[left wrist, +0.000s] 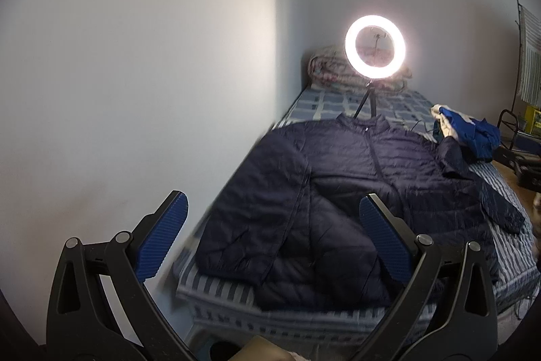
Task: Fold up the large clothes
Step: 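Grasp the cuff of the jacket sleeve with the right gripper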
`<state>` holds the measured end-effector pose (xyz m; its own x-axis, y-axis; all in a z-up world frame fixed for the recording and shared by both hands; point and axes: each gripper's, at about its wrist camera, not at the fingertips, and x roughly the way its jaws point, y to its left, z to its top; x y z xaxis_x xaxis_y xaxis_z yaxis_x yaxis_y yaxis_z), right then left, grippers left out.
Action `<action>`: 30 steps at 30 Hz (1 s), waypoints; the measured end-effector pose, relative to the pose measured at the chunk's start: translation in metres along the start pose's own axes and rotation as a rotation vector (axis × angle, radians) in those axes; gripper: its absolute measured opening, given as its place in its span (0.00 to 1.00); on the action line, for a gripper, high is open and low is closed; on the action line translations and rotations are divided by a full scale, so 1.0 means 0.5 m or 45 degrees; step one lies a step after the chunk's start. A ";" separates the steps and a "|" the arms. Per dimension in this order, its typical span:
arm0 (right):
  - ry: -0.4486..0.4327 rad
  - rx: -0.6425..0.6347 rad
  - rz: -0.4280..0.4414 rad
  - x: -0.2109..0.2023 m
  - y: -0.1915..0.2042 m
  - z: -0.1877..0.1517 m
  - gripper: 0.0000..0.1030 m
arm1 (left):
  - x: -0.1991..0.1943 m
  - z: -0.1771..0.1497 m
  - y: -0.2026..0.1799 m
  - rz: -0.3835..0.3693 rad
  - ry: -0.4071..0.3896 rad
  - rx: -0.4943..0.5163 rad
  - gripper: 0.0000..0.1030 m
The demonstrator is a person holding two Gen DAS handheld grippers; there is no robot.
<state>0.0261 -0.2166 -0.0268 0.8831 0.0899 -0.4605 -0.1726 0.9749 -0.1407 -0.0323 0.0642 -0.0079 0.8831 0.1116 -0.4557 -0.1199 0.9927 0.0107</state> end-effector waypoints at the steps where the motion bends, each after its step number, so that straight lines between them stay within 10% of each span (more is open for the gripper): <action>1: 0.003 -0.029 0.027 0.011 0.014 0.003 0.91 | -0.005 -0.007 0.008 0.004 0.015 -0.009 1.00; 23: 0.448 -0.769 0.920 0.265 0.580 -0.105 0.43 | -0.108 -0.115 0.133 0.146 0.171 -0.166 1.00; 30: 0.600 -0.888 0.988 0.334 0.681 -0.160 0.37 | -0.102 -0.121 0.168 0.146 0.187 -0.208 1.00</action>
<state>0.0800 0.1140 -0.2218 0.2064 0.3892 -0.8977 -0.9342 0.3512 -0.0625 -0.1148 0.1390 -0.0374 0.7855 0.2034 -0.5845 -0.2980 0.9521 -0.0691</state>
